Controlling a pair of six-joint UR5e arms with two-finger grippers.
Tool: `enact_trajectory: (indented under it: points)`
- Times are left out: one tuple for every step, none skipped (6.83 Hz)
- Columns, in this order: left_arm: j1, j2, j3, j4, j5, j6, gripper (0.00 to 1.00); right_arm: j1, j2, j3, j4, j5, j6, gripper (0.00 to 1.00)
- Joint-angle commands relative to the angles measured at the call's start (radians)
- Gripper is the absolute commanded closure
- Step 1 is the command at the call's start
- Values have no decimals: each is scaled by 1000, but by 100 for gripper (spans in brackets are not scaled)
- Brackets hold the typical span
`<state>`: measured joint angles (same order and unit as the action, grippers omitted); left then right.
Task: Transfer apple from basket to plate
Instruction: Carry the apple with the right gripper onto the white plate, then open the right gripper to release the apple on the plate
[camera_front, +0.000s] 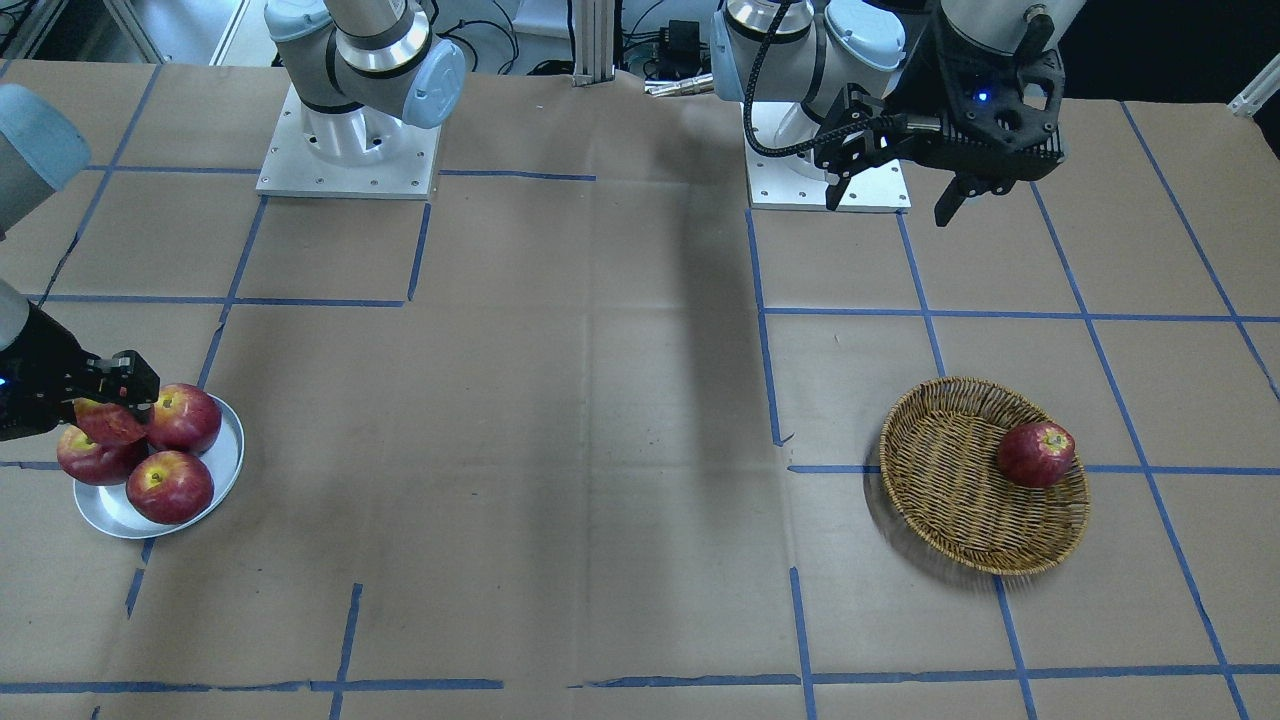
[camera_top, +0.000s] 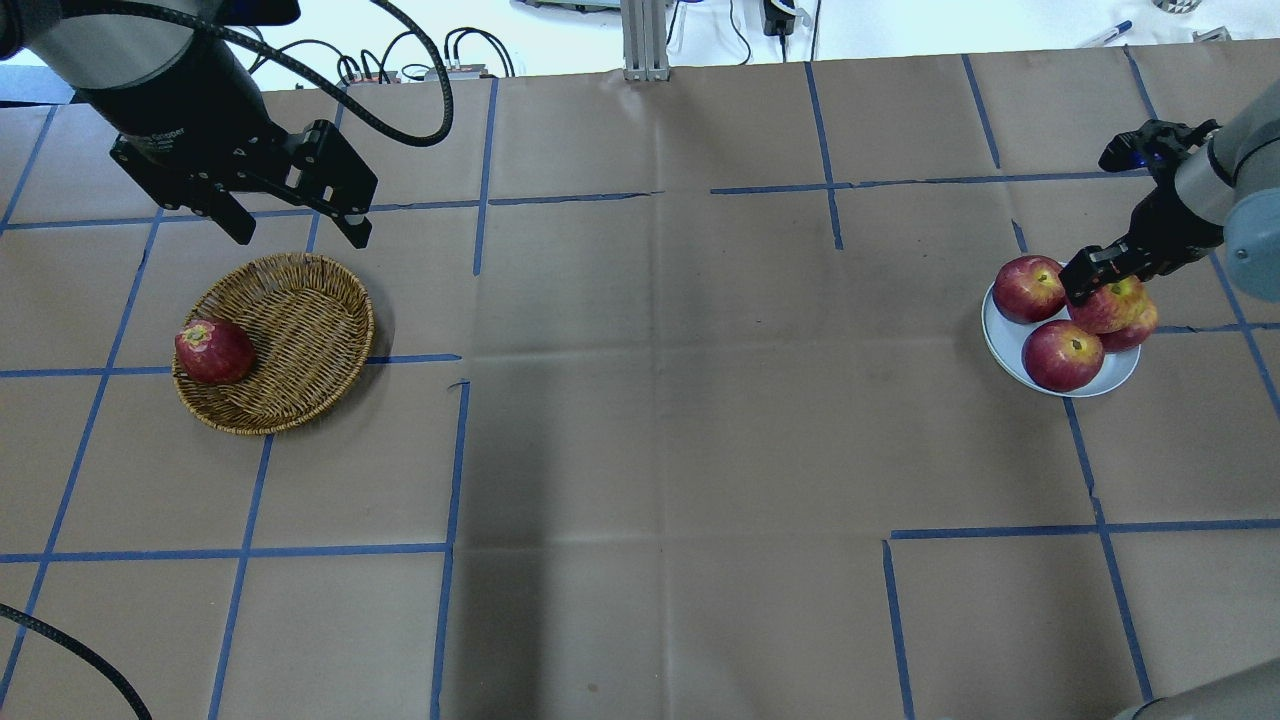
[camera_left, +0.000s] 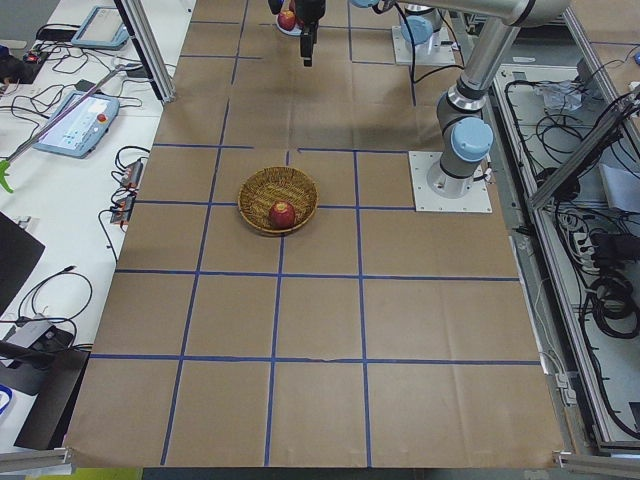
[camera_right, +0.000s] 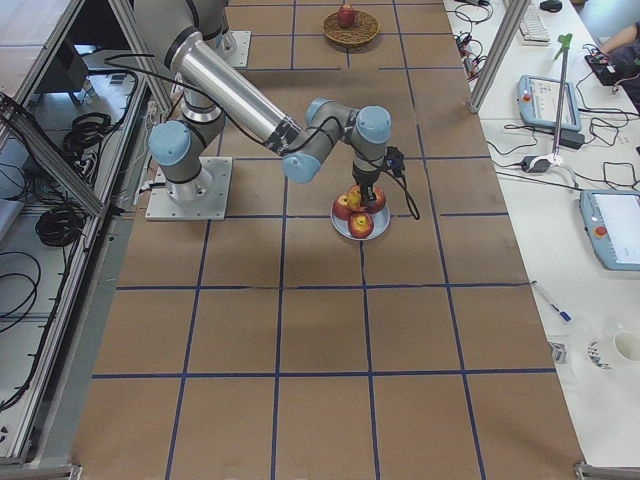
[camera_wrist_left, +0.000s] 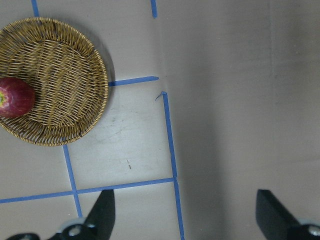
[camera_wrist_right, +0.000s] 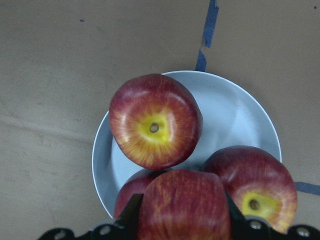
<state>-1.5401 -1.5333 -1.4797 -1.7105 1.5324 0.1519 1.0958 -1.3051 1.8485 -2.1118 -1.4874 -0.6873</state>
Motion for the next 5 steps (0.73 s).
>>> enact_trajectory:
  points:
    - [0,1,-2,0,0,0,1,4,7,-5,-8,4,2,47]
    - [0,1,-2,0,0,0,1,4,0,-6,-8,4,2,0]
    - [0,1,-2,0,0,0,1,4,-2,-9,-8,2,2,0]
    - [0,1,-2,-1,0,1,1,6,-2,-40,-1,2,2,0]
    - [0,1,-2,-1,0,0,1,9,-2,-63,9,1,2,0]
